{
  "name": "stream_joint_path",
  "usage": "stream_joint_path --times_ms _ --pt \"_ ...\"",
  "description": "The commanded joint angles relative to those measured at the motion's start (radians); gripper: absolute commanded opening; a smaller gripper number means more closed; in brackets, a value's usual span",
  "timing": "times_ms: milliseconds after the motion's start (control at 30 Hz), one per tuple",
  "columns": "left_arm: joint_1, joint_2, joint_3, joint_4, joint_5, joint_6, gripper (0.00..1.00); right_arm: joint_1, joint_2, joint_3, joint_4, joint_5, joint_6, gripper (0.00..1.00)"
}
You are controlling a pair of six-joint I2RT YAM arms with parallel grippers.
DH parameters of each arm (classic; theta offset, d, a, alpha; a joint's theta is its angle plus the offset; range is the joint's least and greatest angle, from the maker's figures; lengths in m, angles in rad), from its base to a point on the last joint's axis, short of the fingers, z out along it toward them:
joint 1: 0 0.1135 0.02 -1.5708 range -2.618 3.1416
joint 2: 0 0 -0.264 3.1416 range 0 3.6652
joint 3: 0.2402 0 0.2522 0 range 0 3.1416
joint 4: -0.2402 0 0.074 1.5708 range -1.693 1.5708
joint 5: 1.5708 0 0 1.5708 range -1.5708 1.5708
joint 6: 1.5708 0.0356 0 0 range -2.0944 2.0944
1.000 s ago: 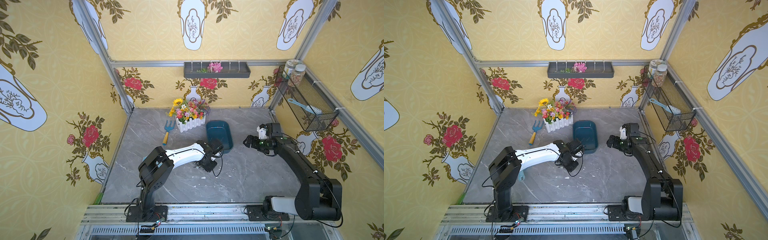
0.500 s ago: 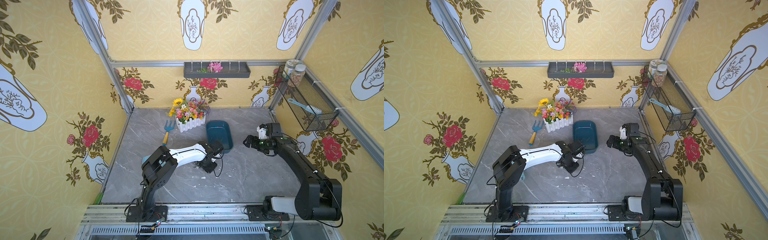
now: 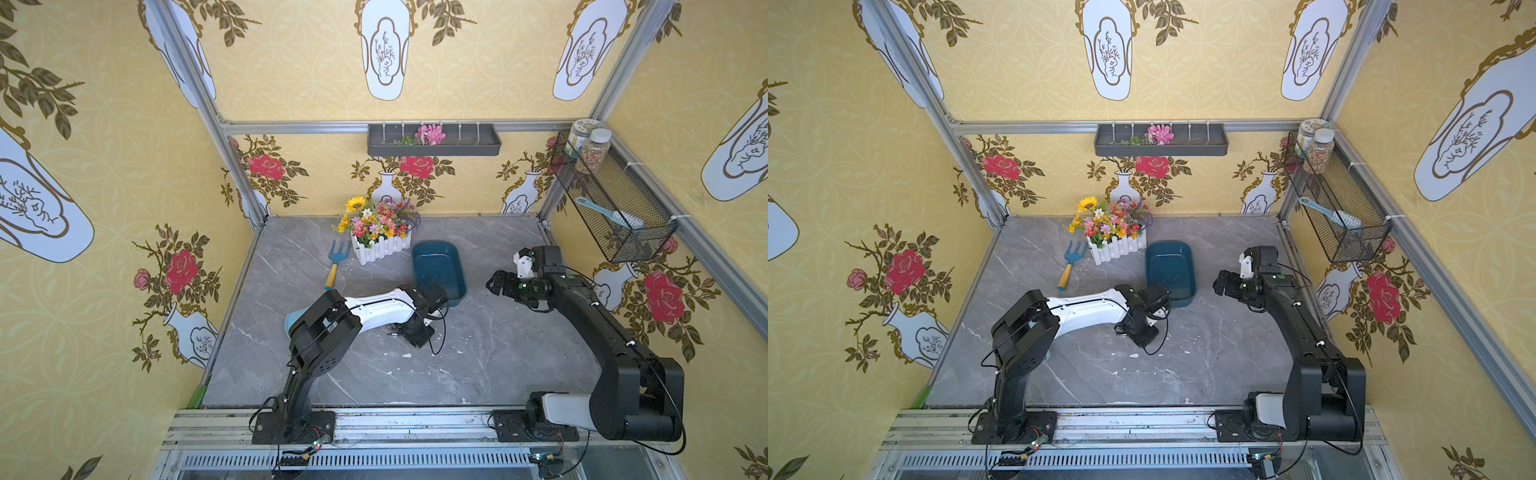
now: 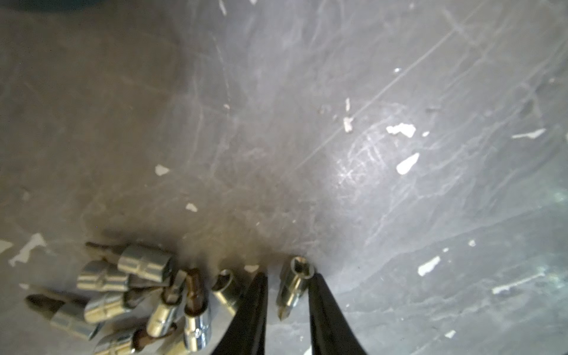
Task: Put the bit on the desktop into the storage box
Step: Pick up the screwdriver bit from the center of the board, then place the screwdriver bit in the storage box.
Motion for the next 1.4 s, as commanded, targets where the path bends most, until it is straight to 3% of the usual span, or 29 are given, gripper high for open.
stream_joint_path --times_ms 0,500,1133,1367 --pt "-0.005 0.026 -0.003 0.000 0.002 -0.012 0.26 0.000 -0.003 0.000 0.014 -0.002 -0.009 0.97" --pt "-0.007 0.021 0.004 0.010 -0.022 -0.022 0.13 0.000 -0.002 -0.003 0.016 0.000 -0.008 0.97" --pt "-0.007 -0.068 0.042 0.021 0.001 -0.018 0.10 -0.001 0.003 -0.002 0.016 0.002 -0.009 0.97" --pt "-0.007 -0.088 0.125 0.003 -0.017 0.009 0.09 -0.001 0.003 0.000 0.018 0.001 -0.010 0.97"
